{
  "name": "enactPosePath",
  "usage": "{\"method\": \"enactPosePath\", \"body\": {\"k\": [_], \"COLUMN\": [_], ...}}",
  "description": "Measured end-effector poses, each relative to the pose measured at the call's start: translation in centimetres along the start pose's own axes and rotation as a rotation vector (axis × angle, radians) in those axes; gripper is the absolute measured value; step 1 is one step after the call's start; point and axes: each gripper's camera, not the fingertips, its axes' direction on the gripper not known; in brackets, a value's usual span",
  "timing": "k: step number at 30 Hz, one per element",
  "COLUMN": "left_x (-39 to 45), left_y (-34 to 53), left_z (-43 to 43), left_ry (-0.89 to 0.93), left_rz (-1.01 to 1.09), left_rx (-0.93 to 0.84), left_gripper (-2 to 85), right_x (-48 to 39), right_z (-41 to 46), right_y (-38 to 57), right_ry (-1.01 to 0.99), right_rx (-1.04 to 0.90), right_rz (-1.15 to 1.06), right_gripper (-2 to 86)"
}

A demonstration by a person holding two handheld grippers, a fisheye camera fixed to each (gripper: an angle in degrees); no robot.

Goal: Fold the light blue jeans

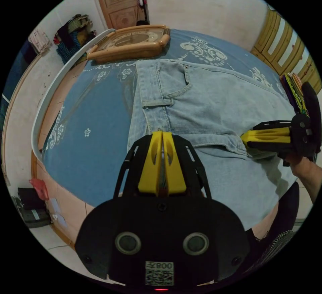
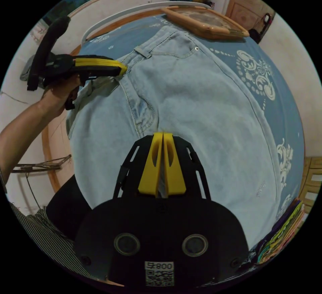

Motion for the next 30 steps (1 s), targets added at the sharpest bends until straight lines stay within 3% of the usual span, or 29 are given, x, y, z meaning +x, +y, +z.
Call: {"method": "enactPosePath", "body": {"k": [7, 12, 15, 22, 27, 30], "left_x": [-3.4, -4.0, -4.3, -6.9, -10.5, -14.0], "left_y": [2.3, 4.8, 5.0, 7.3, 14.1, 20.8], "left_z": [-0.6, -2.2, 0.4, -0.5, -4.3, -5.3], "left_ry": [0.158, 0.163, 0.113, 0.097, 0.143, 0.259], "left_rz": [-0.121, -0.090, -0.074, -0.117, -0.289, -0.493], "left_rx": [0.038, 0.137, 0.003, 0.029, 0.151, 0.196], "left_gripper": [0.0, 0.1, 0.1, 0.3, 1.9, 5.3], "right_x": [3.9, 7.7, 11.0, 14.7, 16.4, 16.7], "right_z": [-0.6, -2.8, -1.5, -0.7, -2.1, -4.0], "right_y": [3.2, 6.8, 8.3, 8.7, 10.8, 13.4], "right_ry": [-0.125, -0.131, -0.121, -0.098, -0.086, -0.109], "right_rx": [0.060, 0.187, 0.116, 0.049, 0.107, 0.189], "right_rz": [0.057, 0.166, 0.269, 0.244, 0.259, 0.237], "right_gripper": [0.0, 0.0, 0.0, -0.1, 0.0, -0.1]}}
